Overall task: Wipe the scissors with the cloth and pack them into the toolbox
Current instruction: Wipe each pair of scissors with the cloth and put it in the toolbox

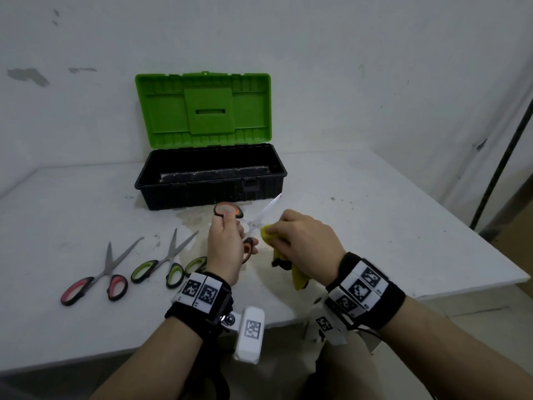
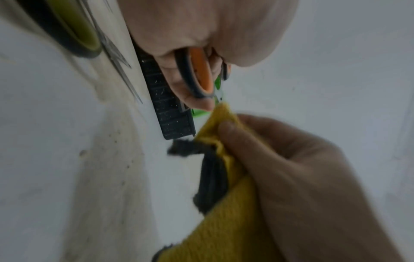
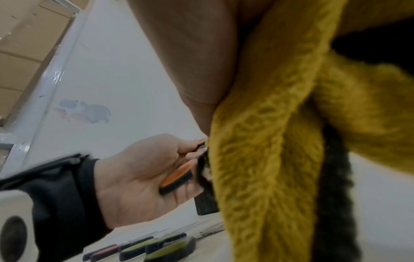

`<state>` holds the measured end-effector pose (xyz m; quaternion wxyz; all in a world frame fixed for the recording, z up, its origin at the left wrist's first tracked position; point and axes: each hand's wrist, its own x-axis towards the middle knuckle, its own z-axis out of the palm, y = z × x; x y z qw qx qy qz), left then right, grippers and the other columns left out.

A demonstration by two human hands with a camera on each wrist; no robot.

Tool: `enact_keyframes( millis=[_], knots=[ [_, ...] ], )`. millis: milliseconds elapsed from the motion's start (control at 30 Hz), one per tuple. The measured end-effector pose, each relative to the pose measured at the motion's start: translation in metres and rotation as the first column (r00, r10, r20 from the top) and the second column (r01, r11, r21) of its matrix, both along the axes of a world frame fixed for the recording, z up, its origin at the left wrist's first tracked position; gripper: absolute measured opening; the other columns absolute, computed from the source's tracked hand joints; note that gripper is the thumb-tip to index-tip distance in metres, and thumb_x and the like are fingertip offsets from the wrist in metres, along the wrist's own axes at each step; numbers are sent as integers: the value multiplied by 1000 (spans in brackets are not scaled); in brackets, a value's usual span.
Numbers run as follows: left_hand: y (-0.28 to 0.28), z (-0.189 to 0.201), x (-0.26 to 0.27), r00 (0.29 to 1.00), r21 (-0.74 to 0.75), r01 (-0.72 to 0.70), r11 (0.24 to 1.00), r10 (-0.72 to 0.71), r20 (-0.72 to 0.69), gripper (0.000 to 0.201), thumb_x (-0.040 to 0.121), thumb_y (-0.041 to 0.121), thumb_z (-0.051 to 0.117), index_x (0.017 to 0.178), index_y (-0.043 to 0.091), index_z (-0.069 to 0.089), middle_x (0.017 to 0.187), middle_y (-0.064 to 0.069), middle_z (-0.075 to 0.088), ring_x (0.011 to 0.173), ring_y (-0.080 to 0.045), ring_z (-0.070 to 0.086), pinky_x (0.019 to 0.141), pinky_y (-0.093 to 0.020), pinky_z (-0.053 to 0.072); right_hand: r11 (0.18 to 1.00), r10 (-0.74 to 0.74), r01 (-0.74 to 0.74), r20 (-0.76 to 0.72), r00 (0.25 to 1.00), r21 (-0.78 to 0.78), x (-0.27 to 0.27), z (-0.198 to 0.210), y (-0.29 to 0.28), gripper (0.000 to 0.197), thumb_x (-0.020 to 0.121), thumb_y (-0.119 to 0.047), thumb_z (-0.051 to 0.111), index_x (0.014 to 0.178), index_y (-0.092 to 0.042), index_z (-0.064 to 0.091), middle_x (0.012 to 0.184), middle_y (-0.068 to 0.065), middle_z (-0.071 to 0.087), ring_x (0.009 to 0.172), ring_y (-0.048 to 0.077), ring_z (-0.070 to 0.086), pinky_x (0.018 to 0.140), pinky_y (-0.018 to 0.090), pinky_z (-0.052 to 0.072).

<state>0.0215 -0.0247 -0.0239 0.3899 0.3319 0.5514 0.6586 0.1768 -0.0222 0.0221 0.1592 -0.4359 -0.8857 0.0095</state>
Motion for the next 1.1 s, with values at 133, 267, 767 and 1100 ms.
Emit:
enact_keyframes(
  millis=[133,267,767,1100],
  knots=[
    [1,2,1,1000,7,23,1000,-23,13,31,107,38,34,94,16,51,63,2,42,51,-16,51,48,-34,47,996,34,-23,-130,991,88,-1,2,0,27,98,-42,46,105,-25,66,102,-6,55,77,19,59,58,35,50],
    [0,0,10,999,3,47,999,-47,-13,34,105,43,35,97,16,53,73,-7,56,65,-22,56,59,-41,53,997,14,-3,-143,990,77,-9,-5,0,24,98,-40,48,108,-29,66,101,-6,55,78,20,60,59,38,52],
    [-7,-6,-9,984,-47,167,985,-170,-61,6,102,15,53,96,15,54,76,-7,62,64,-17,58,71,-39,49,992,-96,119,-386,917,37,29,1,16,18,95,-36,54,105,-31,67,98,-11,56,82,13,56,71,34,51],
    [-13,-1,-19,942,-58,260,964,-266,-207,12,100,0,50,109,5,55,92,-7,70,72,-15,53,67,-28,45,990,-101,134,-455,885,41,37,2,23,15,93,-33,58,104,-29,68,96,-10,58,83,14,59,72,36,53]
  ],
)
